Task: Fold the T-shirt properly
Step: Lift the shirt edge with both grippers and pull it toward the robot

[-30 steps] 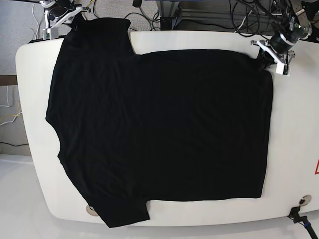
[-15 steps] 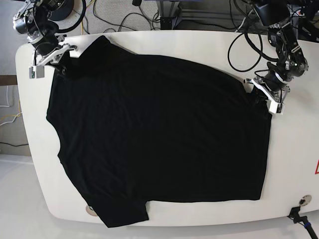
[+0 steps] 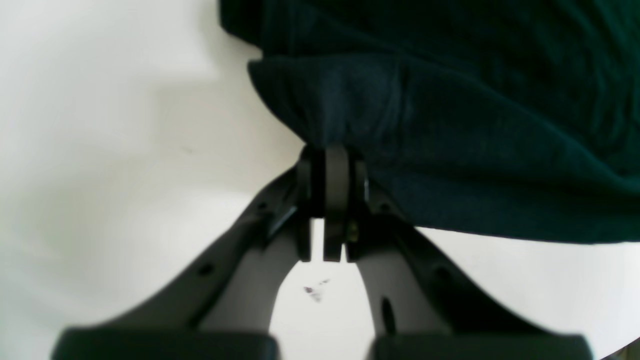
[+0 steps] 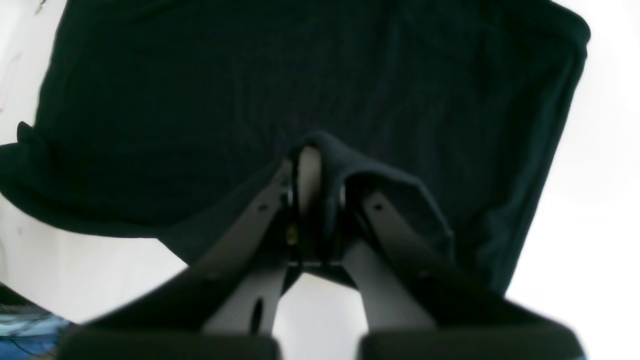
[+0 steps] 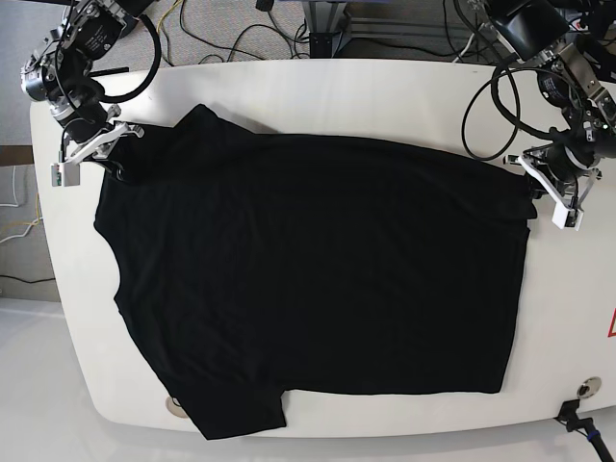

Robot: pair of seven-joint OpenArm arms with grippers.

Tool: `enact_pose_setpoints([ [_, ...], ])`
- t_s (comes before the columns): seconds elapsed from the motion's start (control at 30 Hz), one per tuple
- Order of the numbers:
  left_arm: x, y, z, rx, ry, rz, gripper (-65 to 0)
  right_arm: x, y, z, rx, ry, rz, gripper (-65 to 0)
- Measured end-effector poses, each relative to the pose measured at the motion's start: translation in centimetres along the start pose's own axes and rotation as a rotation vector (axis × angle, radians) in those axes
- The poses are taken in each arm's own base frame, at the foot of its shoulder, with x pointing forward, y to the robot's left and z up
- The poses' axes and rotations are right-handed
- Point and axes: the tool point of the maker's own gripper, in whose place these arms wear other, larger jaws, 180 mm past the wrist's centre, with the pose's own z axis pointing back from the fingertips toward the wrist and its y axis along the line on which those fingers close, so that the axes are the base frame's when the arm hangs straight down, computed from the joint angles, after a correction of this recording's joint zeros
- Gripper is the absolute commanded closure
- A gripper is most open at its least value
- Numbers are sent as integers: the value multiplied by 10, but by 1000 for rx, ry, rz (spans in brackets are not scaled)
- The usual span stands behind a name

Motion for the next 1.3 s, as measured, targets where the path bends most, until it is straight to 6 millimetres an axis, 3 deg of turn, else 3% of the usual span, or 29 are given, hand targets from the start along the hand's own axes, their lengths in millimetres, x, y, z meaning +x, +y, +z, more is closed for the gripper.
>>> enact_pose_setpoints([
  [0.13,20,8,2,22,-4,-40,0,14,-3,-3,3,-21,21,0],
  [0.4,66,-28,-18,-75,-86,-66,0,21,-8,-22,36,-43,-44,0],
  [0.67,82,-29,-51,-159,-62,42,0,33,-6,-37,62,-61,-82,0],
  [0.83,91,-26,-50,-153,-78,64,0,52,2,-45,95,-97,-74,0],
  [1.07,94,-9,-44,-115,-96,62,0,44,-9,-60,72,-50,-109,0],
  [1.17,98,-14,-45,-127,-111,62,0,55,-10,-68,60,-56,-97,0],
  [1.3,95,7,-40,-93,-102,61,0,51,-21,-75,17,-20,-101,0],
])
